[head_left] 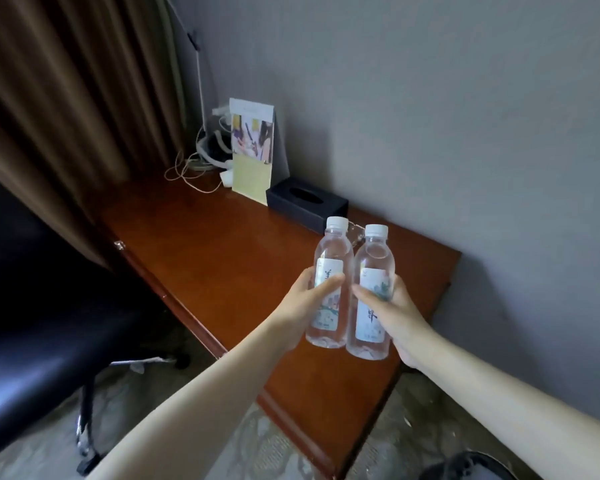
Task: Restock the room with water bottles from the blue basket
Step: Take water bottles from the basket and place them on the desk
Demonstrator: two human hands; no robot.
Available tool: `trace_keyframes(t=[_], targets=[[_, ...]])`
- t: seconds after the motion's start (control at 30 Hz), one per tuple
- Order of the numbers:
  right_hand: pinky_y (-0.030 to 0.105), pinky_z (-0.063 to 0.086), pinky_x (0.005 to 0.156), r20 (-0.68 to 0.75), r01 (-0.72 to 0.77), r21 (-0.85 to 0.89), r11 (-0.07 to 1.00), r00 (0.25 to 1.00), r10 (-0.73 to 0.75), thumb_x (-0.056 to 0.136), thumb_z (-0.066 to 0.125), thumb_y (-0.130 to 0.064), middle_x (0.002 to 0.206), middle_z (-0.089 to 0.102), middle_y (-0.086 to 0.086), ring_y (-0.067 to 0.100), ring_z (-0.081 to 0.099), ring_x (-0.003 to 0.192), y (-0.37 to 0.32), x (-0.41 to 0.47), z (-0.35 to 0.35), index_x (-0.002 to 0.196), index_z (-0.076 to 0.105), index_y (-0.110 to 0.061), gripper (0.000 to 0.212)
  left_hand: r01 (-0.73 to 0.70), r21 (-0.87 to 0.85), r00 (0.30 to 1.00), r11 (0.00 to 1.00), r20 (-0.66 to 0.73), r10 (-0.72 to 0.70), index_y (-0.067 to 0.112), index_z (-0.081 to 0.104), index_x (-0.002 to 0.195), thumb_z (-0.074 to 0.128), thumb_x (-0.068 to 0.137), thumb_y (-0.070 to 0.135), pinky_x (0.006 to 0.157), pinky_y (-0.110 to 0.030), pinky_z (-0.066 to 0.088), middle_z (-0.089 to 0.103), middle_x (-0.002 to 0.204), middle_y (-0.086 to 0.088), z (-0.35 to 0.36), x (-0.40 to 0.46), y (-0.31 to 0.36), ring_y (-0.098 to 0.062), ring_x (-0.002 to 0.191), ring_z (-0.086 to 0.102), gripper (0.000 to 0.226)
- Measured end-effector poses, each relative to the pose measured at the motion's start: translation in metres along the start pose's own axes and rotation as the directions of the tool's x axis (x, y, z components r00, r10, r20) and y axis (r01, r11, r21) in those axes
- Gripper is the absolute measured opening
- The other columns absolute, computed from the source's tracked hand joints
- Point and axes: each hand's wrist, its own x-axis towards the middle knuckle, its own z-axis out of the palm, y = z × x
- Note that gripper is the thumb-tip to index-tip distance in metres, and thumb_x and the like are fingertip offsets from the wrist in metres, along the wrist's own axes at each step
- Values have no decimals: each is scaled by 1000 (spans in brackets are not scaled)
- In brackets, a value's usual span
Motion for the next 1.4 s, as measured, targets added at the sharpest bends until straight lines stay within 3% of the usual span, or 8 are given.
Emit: trace_keyframes(t=[0.37, 0.5, 0.63, 0.77, 0.93, 1.1, 1.23, 1.4], targets=[[49, 51, 93, -346, -63, 56, 996, 935, 79, 80, 70, -36, 114, 63, -1, 17, 63, 105, -1, 40, -29, 123, 42, -32, 52, 75, 44, 913, 996, 399, -86, 21, 37, 134, 55, 91, 40, 77, -28, 52, 63, 122, -4, 12, 101, 6, -19, 105, 66, 50], [50, 52, 93, -352, -58, 76, 995, 933, 81, 78, 73, -32, 115, 66, 1, 18, 65, 105, 2, 66, -55, 123, 44, -28, 53, 76, 40, 904, 996, 419, -86, 19, 39, 133, 63, 88, 31, 80, -28, 53, 64, 121, -4, 29, 135, 10, -18, 105, 66, 53], [47, 51, 93, -337, -85, 87, 993, 935, 110, 80, 72, -27, 114, 62, -2, 15, 62, 106, 6, 95, -74, 122, 41, -26, 52, 84, 96, 913, 992, 392, -116, 23, 42, 125, 67, 86, 27, 68, -19, 49, 63, 114, 1, 40, 165, 17, -10, 97, 64, 47], [28, 49, 74, -342, -83, 107, 991, 933, 115, 83, 69, -20, 107, 57, -9, 4, 57, 98, 9, 120, -79, 121, 36, -28, 51, 118, 164, 920, 979, 352, -170, 22, 43, 127, 72, 80, 26, 72, -25, 47, 59, 122, -6, 41, 199, 14, -18, 104, 62, 56], [34, 46, 86, -385, -103, 89, 991, 914, 130, 80, 71, -17, 113, 56, -9, 9, 56, 106, 13, 155, -86, 126, 31, -34, 64, 130, 242, 894, 961, 391, -220, 23, 44, 125, 79, 72, 20, 92, -36, 48, 60, 122, -3, 40, 251, 9, -21, 111, 60, 63], [36, 49, 88, -457, -80, 119, 990, 880, 126, 75, 74, -12, 120, 55, -9, 11, 55, 111, 15, 198, -85, 133, 31, -34, 75, 98, 293, 850, 951, 472, -233, 19, 40, 124, 74, 76, 4, 67, -17, 49, 61, 108, 3, 38, 301, 13, -5, 93, 60, 61], [23, 55, 66, -563, -74, 107, 991, 818, 122, 68, 79, -13, 107, 60, -9, 7, 61, 99, 15, 231, -85, 115, 44, -30, 62, 87, 303, 836, 949, 495, -235, 18, 38, 127, 74, 75, 2, 66, -16, 47, 59, 108, 3, 33, 328, 13, -5, 92, 59, 65], [44, 54, 90, -525, -64, 85, 994, 845, 99, 63, 76, -15, 117, 63, 4, 20, 61, 112, 26, 247, -79, 125, 47, -22, 69, 80, 322, 845, 943, 480, -235, 25, 38, 125, 74, 76, 3, 74, -23, 46, 58, 120, -1, 24, 344, 5, -13, 101, 57, 64]])
